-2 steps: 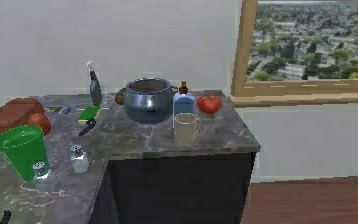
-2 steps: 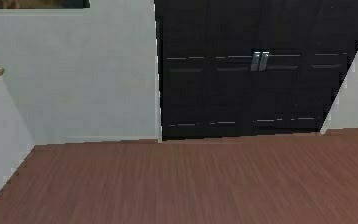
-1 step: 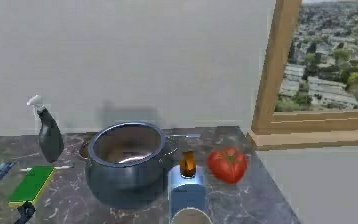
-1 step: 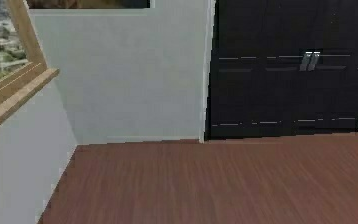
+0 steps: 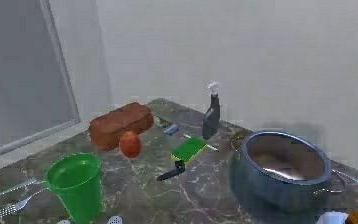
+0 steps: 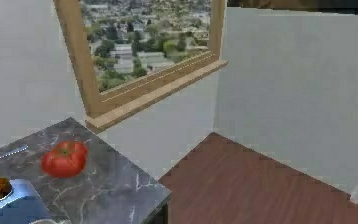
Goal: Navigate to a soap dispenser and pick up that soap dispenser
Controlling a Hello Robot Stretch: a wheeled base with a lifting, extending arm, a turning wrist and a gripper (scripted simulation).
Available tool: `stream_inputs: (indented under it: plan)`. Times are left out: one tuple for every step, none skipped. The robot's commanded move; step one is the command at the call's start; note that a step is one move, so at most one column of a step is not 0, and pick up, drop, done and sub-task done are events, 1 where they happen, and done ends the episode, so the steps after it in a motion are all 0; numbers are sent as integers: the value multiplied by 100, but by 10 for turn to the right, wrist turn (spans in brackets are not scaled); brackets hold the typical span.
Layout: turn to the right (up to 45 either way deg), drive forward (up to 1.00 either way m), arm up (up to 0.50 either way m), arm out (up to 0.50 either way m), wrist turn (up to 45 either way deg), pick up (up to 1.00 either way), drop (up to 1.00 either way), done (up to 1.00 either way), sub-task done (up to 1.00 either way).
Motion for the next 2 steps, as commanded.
stream_inputs:
  plan:
    - [-330, 0, 0, 0, 0, 0, 0, 0, 0]
    - [-90, 0, 0, 0, 0, 0, 0, 0, 0]
